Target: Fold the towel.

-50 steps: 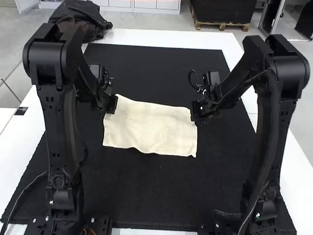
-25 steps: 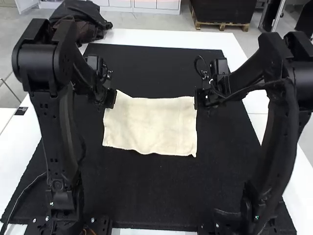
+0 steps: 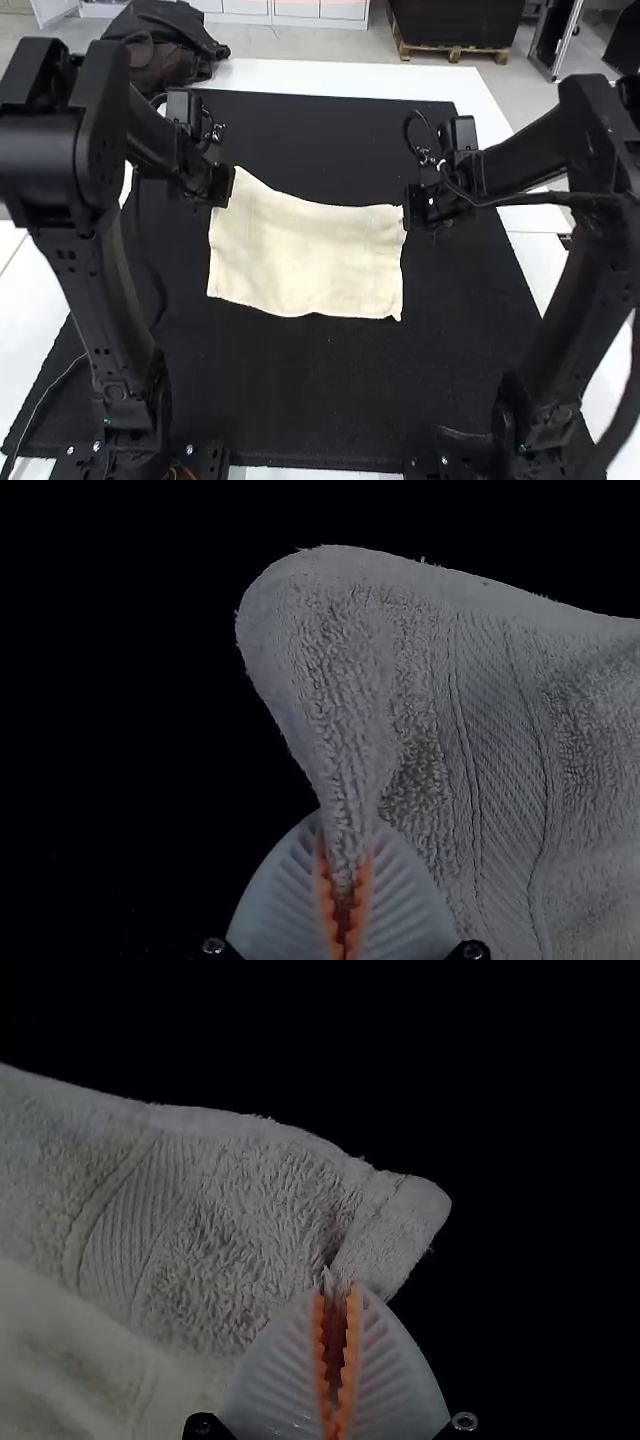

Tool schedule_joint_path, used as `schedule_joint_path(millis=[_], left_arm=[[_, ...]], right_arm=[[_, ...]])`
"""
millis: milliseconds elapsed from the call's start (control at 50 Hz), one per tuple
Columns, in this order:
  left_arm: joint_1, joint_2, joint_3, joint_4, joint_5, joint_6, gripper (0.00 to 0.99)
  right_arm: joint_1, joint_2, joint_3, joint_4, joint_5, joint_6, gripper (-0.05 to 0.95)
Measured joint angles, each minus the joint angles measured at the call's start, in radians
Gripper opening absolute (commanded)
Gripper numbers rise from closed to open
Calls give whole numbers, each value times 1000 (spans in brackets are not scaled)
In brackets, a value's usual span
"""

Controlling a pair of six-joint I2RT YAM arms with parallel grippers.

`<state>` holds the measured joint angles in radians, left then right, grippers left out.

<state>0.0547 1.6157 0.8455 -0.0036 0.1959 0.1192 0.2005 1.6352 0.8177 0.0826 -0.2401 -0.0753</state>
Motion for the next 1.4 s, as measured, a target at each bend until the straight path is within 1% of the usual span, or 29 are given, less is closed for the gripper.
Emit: schedule_joint_path(millis=[400,700,840,940,1060,1180,1260,1400], left_arm=[[0,-89,-123,-3,0,-1,28],[0,-176,-196,8,-1,-1,28],[20,-206,-224,19,0,0,28],[42,-221,-236,60,5,0,28],[63,-245,-249,151,18,0,28],[68,-278,-265,213,37,0,28],[68,-295,-275,222,45,0,28],[68,-306,-294,211,52,0,28]], right_arm=[[-2,-123,-86,-48,-34,0,-23],[-3,-197,-118,-95,-53,0,-23],[-2,-225,-129,-118,-61,-4,-23],[-3,-241,-138,-132,-71,-8,-23],[-9,-272,-146,-133,-88,-8,-23],[-30,-293,-152,-133,-106,-11,-23],[-42,-302,-163,-133,-116,-14,-23],[-47,-317,-187,-154,-131,-16,-23]])
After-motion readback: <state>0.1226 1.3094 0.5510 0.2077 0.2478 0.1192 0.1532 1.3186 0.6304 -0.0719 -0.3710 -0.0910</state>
